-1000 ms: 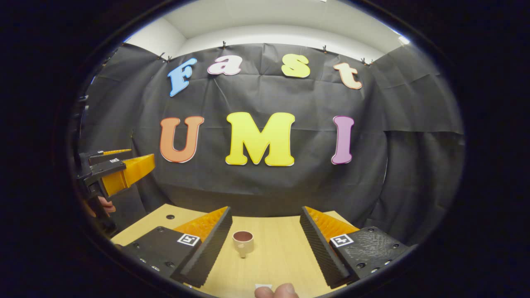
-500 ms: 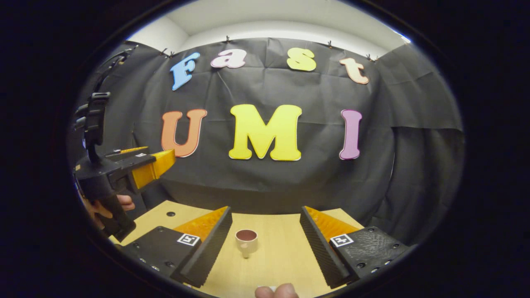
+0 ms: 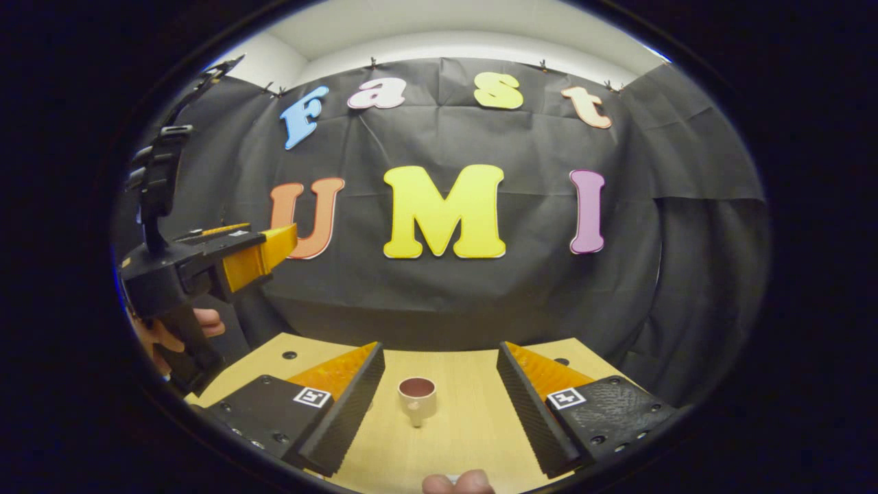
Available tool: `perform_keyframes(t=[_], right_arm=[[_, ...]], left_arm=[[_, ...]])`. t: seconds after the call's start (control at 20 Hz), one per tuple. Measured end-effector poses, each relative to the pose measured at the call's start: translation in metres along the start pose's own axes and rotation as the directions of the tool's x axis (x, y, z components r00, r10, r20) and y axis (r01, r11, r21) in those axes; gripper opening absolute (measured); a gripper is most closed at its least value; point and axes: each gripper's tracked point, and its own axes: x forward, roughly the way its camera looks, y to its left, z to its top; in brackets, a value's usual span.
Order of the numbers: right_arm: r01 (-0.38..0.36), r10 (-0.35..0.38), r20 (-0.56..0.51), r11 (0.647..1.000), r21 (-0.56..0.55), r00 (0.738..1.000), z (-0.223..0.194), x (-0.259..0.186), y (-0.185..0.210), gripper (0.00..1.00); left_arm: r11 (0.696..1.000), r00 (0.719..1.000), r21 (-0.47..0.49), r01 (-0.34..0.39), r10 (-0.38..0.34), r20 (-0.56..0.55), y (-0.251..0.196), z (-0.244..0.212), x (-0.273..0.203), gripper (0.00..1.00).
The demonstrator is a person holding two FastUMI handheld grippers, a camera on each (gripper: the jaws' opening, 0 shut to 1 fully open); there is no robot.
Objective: Put the toothbrush and toothpaste on the desktop into the cup, then pick up the cup and place it on the coaster on the desktop.
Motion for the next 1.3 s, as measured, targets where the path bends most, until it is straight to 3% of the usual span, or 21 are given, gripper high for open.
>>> perform_keyframes(t=[0.3, 0.55, 0.75, 0.95, 1.15, 1.3], right_arm=[[-0.012, 0.014, 0.062, 1.0, -0.021, 0.998, 0.021, -0.023, -0.006, 0.97], [-0.011, 0.013, 0.079, 1.0, -0.026, 0.997, 0.025, -0.043, -0.02, 0.97], [-0.018, 0.018, 0.006, 0.999, -0.036, 1.0, -0.003, -0.051, -0.036, 0.98], [-0.016, 0.007, -0.133, 0.997, -0.071, 0.991, -0.057, -0.063, -0.053, 0.98], [-0.048, 0.019, -0.302, 0.995, -0.089, 0.953, -0.108, -0.08, -0.061, 0.98], [-0.107, 0.057, -0.454, 0.991, -0.086, 0.889, -0.151, -0.09, -0.059, 0.98]], left_arm=[[0.995, 0.997, -0.08, -0.065, 0.062, -0.038, 0.006, 0.002, -0.042, 1.0], [0.995, 0.995, -0.053, -0.08, 0.076, -0.071, 0.008, 0.004, -0.07, 1.0], [0.999, 0.993, -0.021, -0.037, 0.035, -0.115, -0.001, -0.012, -0.094, 1.0], [0.999, 0.977, -0.033, -0.014, 0.007, -0.215, -0.004, -0.055, -0.123, 1.0], [0.998, 0.934, -0.053, 0.016, -0.034, -0.355, -0.011, -0.108, -0.163, 1.0], [0.997, 0.883, -0.079, -0.004, -0.034, -0.468, -0.011, -0.145, -0.19, 1.0]])
